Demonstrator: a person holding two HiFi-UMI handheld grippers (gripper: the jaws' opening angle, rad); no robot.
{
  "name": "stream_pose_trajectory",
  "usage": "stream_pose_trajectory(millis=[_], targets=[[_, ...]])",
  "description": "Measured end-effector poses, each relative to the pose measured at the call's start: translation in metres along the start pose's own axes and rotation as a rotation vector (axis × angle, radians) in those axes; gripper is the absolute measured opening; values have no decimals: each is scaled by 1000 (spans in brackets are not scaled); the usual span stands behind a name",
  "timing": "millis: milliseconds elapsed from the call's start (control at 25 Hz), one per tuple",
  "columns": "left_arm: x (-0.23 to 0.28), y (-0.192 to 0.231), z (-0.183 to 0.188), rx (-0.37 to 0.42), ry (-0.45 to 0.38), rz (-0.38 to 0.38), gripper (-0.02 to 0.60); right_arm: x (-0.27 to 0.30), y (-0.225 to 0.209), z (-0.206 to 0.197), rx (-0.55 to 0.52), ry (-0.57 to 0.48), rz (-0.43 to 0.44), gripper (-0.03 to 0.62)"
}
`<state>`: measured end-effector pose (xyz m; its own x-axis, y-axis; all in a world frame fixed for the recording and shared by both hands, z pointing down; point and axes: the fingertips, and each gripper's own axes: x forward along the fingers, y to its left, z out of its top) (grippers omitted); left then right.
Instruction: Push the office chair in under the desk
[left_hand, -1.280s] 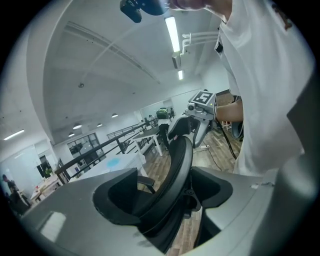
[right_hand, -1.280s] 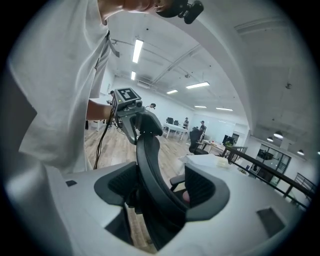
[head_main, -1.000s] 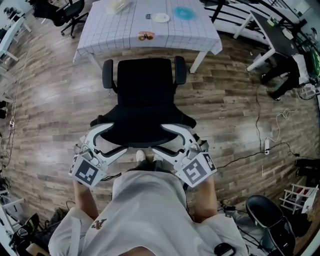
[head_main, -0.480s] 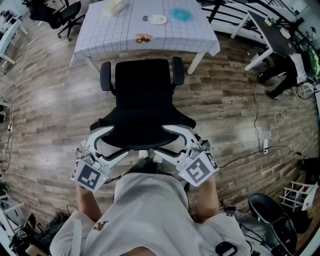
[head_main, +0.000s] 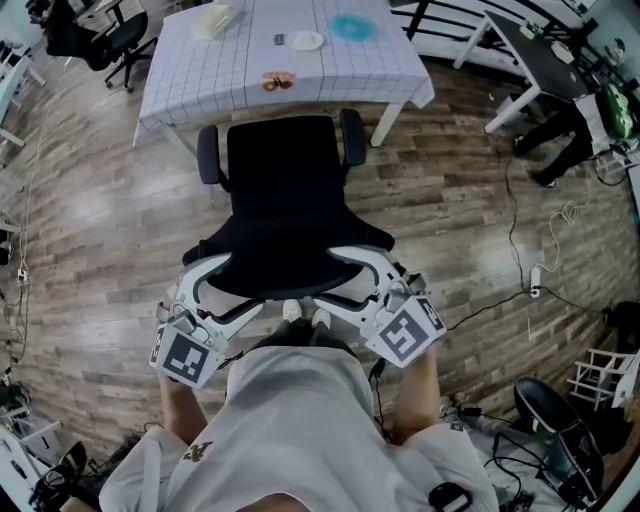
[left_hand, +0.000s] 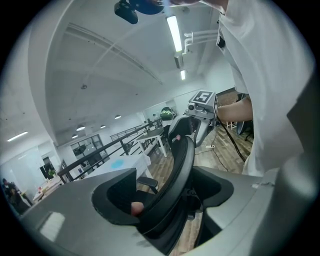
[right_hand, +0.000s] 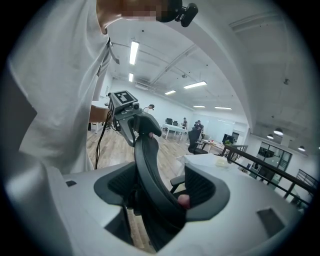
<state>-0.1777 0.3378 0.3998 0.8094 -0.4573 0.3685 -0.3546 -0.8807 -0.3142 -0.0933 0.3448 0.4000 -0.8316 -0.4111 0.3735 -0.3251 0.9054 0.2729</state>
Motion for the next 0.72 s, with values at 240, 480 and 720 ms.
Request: stream_pose_trajectory(millis=[240,480,720], targets=[[12,13,2,-4,0,3,355,2,-18,-4,1,3,9,313],[29,23,4,-14,16,6,357,0,-35,-10,-4,6,16,313],[36,32,3,-21,15,23,362,3,-45,-14,-13,-1,24,311]])
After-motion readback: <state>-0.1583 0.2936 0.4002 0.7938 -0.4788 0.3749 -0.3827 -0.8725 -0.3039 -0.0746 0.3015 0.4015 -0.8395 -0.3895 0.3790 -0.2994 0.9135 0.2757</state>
